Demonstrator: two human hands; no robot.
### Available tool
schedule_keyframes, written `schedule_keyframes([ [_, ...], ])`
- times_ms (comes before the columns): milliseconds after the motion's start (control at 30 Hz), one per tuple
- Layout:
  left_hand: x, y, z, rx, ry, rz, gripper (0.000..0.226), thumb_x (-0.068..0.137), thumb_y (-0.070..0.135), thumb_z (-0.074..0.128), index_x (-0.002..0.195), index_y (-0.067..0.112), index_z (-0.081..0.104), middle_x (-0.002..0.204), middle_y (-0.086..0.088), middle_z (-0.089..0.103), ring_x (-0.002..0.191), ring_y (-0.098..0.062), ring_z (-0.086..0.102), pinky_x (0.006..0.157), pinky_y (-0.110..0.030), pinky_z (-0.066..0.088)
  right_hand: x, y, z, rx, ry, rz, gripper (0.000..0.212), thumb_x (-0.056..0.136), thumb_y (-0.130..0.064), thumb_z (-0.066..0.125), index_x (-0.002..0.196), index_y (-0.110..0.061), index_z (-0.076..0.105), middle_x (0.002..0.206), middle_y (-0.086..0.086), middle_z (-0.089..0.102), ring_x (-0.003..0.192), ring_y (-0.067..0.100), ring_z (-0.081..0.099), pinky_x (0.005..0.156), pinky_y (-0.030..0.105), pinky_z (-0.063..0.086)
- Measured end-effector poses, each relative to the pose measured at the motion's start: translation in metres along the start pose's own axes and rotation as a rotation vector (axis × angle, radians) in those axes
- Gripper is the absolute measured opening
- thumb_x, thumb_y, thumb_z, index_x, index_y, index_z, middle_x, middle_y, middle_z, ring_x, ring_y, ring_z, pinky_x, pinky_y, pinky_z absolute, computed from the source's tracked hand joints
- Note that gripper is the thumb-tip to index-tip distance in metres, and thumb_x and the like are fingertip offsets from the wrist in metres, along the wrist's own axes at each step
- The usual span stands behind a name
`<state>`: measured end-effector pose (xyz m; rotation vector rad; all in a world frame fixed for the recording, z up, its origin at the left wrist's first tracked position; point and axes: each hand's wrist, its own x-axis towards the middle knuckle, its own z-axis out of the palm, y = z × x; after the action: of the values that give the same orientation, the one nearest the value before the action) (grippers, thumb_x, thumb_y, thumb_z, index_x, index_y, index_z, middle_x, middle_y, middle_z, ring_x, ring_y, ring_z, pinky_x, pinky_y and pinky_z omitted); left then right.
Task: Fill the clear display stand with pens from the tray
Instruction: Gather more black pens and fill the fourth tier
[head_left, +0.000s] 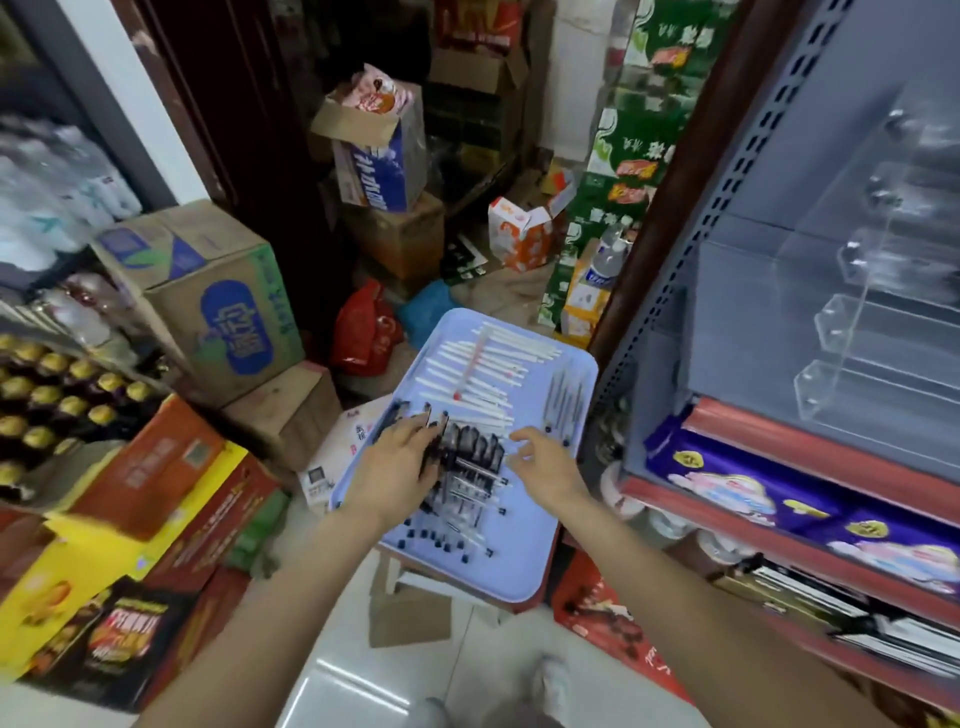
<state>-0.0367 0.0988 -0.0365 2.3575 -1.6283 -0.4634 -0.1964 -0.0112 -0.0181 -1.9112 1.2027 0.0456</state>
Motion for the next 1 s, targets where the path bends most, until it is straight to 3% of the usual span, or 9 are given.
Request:
schedule_keyframes([
  [100, 0.001, -0.013, 0.009, 0.039, -0.084, 0.016, 0.06, 0.096, 0.038, 0.044, 0.148, 0.022, 0.019, 0.158, 0.002, 0.007, 0.146, -0.019, 0.008, 0.116, -0.036, 0.021, 0.013, -0.004, 0.012, -0.043, 0.021, 0.036, 0.039, 0.098, -0.02, 0.047, 0.135, -0.012, 0.042, 0.115, 0.022, 0.059, 0.086, 0.034, 0.06, 0.074, 0.045, 0.049],
  [233, 0.002, -0.02, 0.014, 0.098, -0.137, 0.024, 0.07, 0.095, 0.044, 0.043, 0.149, 0.028, 0.002, 0.158, 0.004, -0.005, 0.146, -0.016, -0.001, 0.117, -0.036, 0.016, 0.031, -0.011, 0.022, -0.122, 0.054, 0.069, 0.043, 0.094, -0.03, 0.055, 0.131, -0.013, 0.042, 0.09, 0.016, 0.053, 0.051, 0.019, 0.045, 0.044, 0.03, 0.033],
  [333, 0.0, -0.023, 0.017, 0.049, -0.163, 0.004, 0.073, 0.094, 0.043, 0.046, 0.149, 0.028, 0.0, 0.158, 0.003, -0.006, 0.146, -0.016, -0.002, 0.117, -0.033, 0.013, 0.038, -0.016, 0.025, -0.134, 0.049, 0.082, 0.044, 0.091, -0.029, 0.06, 0.128, -0.014, 0.041, 0.076, 0.006, 0.038, 0.054, 0.018, 0.041, 0.045, 0.029, 0.029],
  [500, 0.0, -0.026, 0.019, -0.103, -0.152, -0.028, 0.072, 0.094, 0.033, 0.051, 0.149, 0.027, 0.006, 0.158, 0.004, -0.004, 0.146, -0.018, 0.004, 0.114, -0.033, 0.022, 0.047, -0.02, 0.023, -0.08, 0.026, 0.094, 0.019, 0.088, -0.02, 0.064, 0.092, -0.009, 0.049, 0.088, 0.007, 0.045, 0.075, 0.028, 0.051, 0.063, 0.032, 0.037],
  [600, 0.0, -0.025, 0.019, -0.178, -0.165, -0.05, 0.072, 0.094, 0.03, 0.052, 0.149, 0.027, 0.006, 0.158, 0.006, -0.007, 0.143, -0.022, 0.018, 0.107, -0.035, 0.034, 0.053, -0.02, 0.021, -0.044, 0.026, 0.129, 0.042, 0.087, -0.016, 0.065, 0.062, -0.016, 0.032, 0.066, 0.003, 0.032, 0.059, 0.021, 0.035, 0.06, 0.035, 0.038],
  [667, 0.0, -0.024, 0.019, -0.198, -0.167, -0.053, 0.071, 0.094, 0.028, 0.052, 0.15, 0.026, 0.007, 0.158, 0.006, -0.007, 0.142, -0.021, 0.02, 0.104, -0.033, 0.035, 0.052, -0.022, 0.017, -0.004, 0.007, 0.17, 0.046, 0.087, -0.011, 0.065, 0.058, -0.017, 0.03, 0.064, 0.004, 0.032, 0.066, 0.029, 0.044, 0.074, 0.046, 0.053],
  [800, 0.0, -0.019, 0.018, -0.258, -0.146, -0.062, 0.068, 0.094, 0.023, 0.052, 0.149, 0.024, 0.012, 0.158, 0.004, -0.005, 0.141, -0.019, 0.022, 0.103, -0.031, 0.036, 0.049, -0.024, 0.005, 0.072, 0.017, 0.193, 0.035, 0.086, -0.001, 0.063, 0.061, -0.012, 0.043, 0.103, 0.031, 0.062, 0.109, 0.045, 0.058, 0.087, 0.054, 0.051],
  [867, 0.001, -0.017, 0.017, -0.275, -0.122, -0.061, 0.064, 0.094, 0.022, 0.052, 0.148, 0.021, 0.019, 0.158, 0.003, 0.0, 0.141, -0.019, 0.024, 0.105, -0.029, 0.033, 0.05, -0.02, 0.002, 0.158, 0.032, 0.196, 0.01, 0.085, 0.002, 0.064, 0.078, -0.004, 0.06, 0.123, 0.027, 0.058, 0.112, 0.04, 0.057, 0.09, 0.05, 0.052],
  [1000, 0.004, -0.012, 0.014, -0.35, -0.077, -0.089, 0.054, 0.094, 0.019, 0.051, 0.144, 0.018, 0.03, 0.156, 0.001, 0.011, 0.127, -0.025, 0.044, 0.092, -0.024, 0.035, 0.049, -0.013, -0.01, 0.242, 0.064, 0.143, 0.023, 0.082, 0.0, 0.069, 0.104, 0.002, 0.065, 0.122, 0.02, 0.059, 0.107, 0.036, 0.059, 0.09, 0.046, 0.052],
])
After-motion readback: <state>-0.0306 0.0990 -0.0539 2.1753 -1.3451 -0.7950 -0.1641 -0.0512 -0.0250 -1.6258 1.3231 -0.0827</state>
